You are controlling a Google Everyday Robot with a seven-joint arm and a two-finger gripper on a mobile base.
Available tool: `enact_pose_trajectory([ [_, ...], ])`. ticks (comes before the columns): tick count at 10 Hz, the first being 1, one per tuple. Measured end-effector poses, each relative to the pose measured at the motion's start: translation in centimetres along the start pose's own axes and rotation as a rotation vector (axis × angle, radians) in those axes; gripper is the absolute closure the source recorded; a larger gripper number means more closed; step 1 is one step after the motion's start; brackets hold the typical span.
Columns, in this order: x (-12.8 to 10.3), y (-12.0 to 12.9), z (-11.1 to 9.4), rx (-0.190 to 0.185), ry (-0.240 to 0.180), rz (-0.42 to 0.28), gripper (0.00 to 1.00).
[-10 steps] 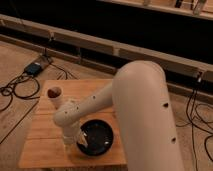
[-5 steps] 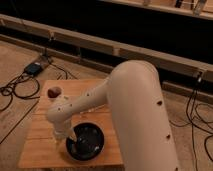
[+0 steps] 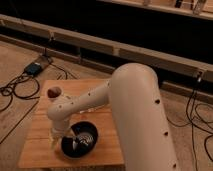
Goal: Push the ceramic bowl across the table
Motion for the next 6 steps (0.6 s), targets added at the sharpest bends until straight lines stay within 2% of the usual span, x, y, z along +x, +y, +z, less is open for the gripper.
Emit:
enact_pose_trajectory([
  [2, -0.5, 0.9, 0.5, -0.022, 0.002, -0.021, 0.35],
  [4, -1.0, 1.2, 0.6, -0.029, -0.004, -0.038, 0.35],
  [6, -1.6, 1.8, 0.0, -0.043, -0.022, -0.044, 0.35],
])
